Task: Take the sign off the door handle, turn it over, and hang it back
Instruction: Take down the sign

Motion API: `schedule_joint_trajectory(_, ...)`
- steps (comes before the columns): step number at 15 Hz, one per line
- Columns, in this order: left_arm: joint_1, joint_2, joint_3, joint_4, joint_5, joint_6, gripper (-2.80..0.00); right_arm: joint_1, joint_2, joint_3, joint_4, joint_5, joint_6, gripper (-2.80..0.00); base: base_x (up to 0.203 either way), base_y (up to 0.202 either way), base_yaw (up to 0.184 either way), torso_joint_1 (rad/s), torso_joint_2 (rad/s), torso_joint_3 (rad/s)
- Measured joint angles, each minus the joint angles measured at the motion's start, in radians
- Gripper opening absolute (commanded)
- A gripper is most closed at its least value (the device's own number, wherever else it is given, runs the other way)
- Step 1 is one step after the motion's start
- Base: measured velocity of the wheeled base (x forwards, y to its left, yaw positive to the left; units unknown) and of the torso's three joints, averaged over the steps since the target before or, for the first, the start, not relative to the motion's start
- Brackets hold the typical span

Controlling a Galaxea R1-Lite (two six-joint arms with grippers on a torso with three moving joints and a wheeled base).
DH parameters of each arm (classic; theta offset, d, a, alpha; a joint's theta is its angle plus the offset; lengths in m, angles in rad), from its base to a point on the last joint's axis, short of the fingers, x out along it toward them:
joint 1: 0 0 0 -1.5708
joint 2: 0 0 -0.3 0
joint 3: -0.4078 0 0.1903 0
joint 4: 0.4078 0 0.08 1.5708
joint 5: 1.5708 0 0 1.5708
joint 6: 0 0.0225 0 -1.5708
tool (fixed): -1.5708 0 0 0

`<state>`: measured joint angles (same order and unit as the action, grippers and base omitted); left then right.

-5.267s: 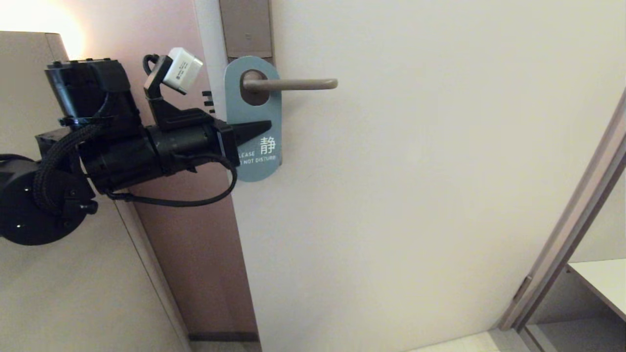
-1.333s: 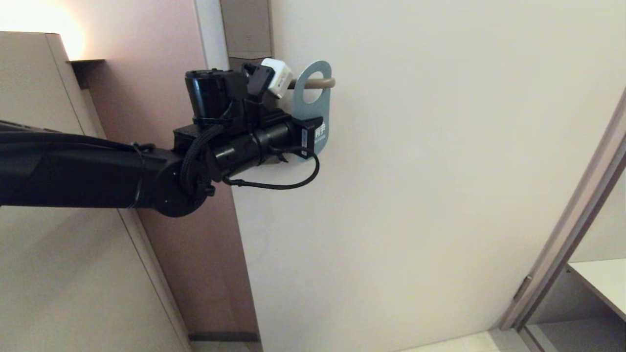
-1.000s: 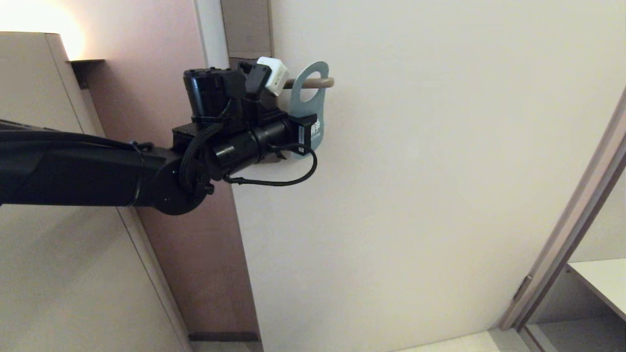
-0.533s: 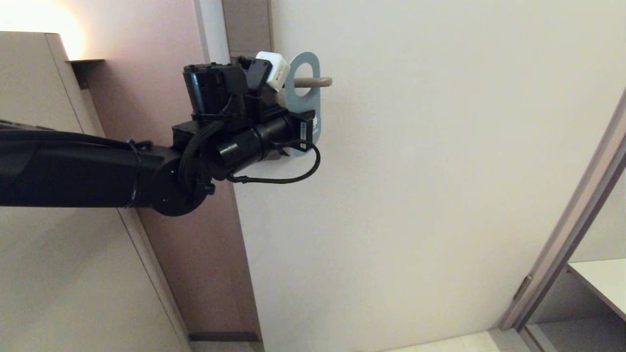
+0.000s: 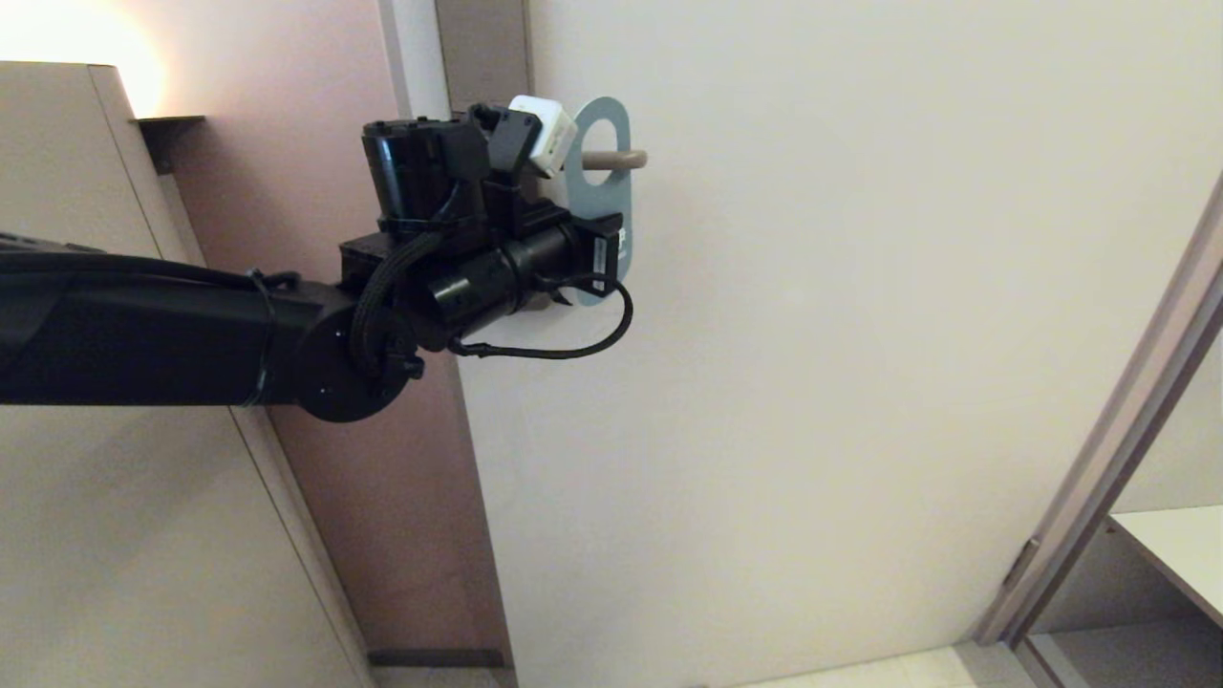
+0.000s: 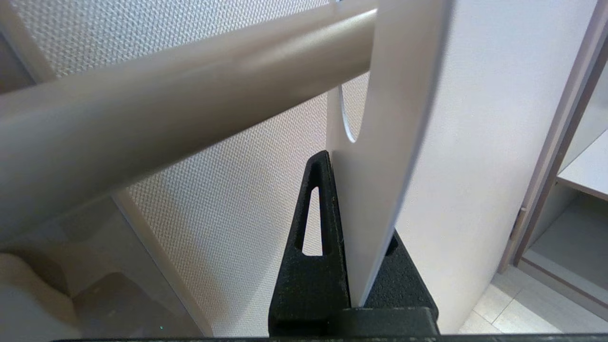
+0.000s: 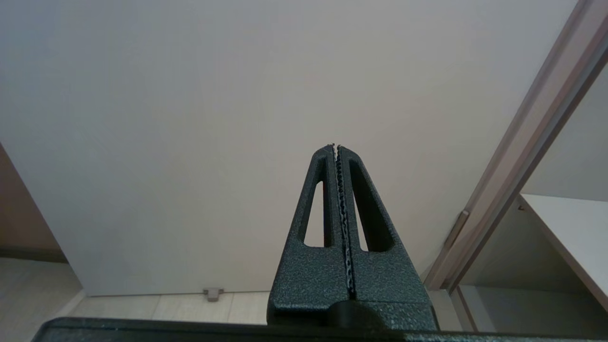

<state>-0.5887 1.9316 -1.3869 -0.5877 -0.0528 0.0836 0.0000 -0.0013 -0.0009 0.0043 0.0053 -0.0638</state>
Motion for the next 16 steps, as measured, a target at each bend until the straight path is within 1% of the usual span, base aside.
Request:
schedule_joint_trajectory(5, 0.001, 0.036, -0.054, 0.020, -0.001, 0.000, -2.80, 0.000, 0.000, 0.000, 0.000, 0.001, 0.000, -2.80, 0.000, 0.000, 0.000, 0.000, 0.00, 0.000)
schedule_joint_trajectory(11, 0.012, 0.070, -0.065, 0.022, -0.001, 0.000, -2.80, 0.000, 0.000, 0.000, 0.000, 0.000, 0.000, -2.80, 0.000, 0.000, 0.000, 0.000, 0.00, 0.000)
schedule_joint_trajectory(16, 0.014, 0.076, -0.097, 0.023, -0.003, 0.000, -2.80, 0.000, 0.000, 0.000, 0.000, 0.000, 0.000, -2.80, 0.000, 0.000, 0.000, 0.000, 0.00, 0.000)
